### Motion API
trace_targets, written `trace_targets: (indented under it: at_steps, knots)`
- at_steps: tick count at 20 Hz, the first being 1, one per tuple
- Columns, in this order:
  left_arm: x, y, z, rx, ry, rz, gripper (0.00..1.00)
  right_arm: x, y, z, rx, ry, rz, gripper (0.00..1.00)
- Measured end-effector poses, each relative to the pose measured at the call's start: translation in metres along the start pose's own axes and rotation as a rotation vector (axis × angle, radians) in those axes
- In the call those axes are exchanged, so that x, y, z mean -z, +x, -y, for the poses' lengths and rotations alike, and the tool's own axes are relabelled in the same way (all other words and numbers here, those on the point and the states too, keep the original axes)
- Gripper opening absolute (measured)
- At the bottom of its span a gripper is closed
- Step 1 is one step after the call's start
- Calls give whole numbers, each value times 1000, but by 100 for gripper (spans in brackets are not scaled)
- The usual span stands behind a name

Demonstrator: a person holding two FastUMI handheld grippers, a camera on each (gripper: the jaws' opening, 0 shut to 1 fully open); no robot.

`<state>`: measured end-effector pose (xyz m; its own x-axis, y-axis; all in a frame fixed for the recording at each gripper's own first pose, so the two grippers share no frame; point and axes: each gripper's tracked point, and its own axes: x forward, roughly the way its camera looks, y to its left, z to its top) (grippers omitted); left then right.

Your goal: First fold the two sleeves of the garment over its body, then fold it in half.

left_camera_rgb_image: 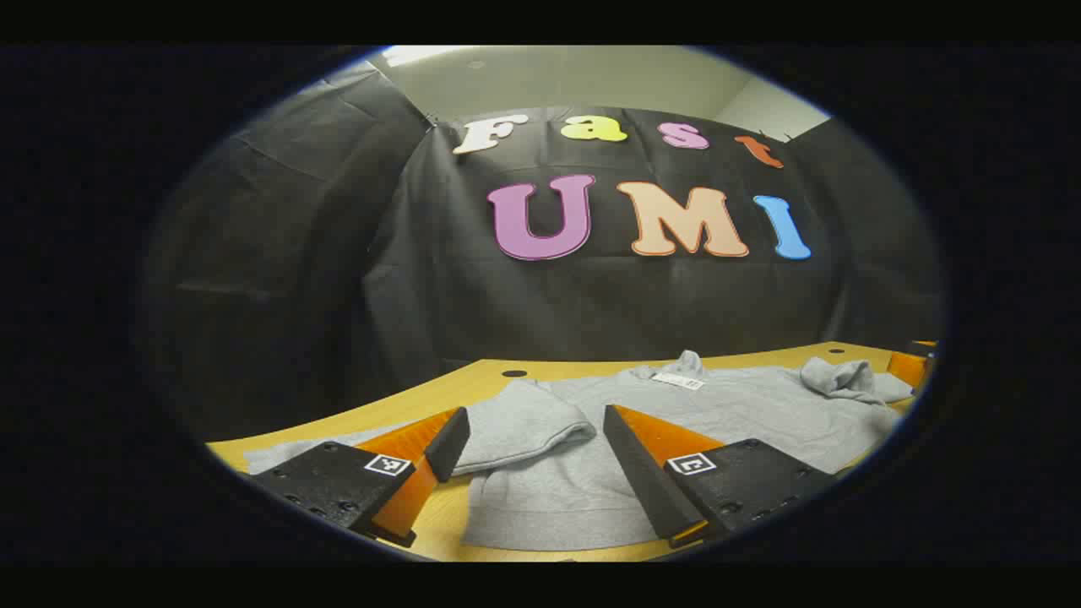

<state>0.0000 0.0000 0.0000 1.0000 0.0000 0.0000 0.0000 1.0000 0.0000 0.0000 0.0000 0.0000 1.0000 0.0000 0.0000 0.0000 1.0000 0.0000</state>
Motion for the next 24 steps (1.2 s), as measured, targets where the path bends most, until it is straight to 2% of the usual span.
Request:
trace_targets:
  at_steps: [1, 9, 10, 11, 16, 18, 19, 20, 23, 24]
  knots:
    - [-1, 0, 0, 0, 0, 0, 94, 0, 0, 0, 0, 0, 0, 97]
    - [-1, -1, -2, -4, 0, -1, 94, 0, 1, 0, 1, 0, 0, 97]
    - [-1, 0, -1, -4, 0, -1, 93, 0, 1, 1, 2, 0, 0, 100]
    - [-1, 0, -2, -4, 0, -1, 93, 0, 0, 1, 4, -1, 0, 97]
    - [-1, 0, -1, -4, 1, 0, 93, 0, 0, 1, 7, -1, 0, 100]
    - [-1, 0, -2, -4, 1, 0, 93, 0, 1, 1, 7, -1, 1, 97]
    - [-2, -1, -2, -4, 1, 0, 93, 0, 1, 1, 7, -1, 1, 100]
    - [-1, -1, -2, -4, 1, 0, 94, 0, 1, 1, 7, -1, 1, 97]
    - [-2, -1, -2, -4, 1, -1, 94, 0, 1, 2, 14, -1, 0, 97]
    - [-1, -2, -1, -5, 1, -1, 94, 0, 1, 6, 27, -1, 2, 100]
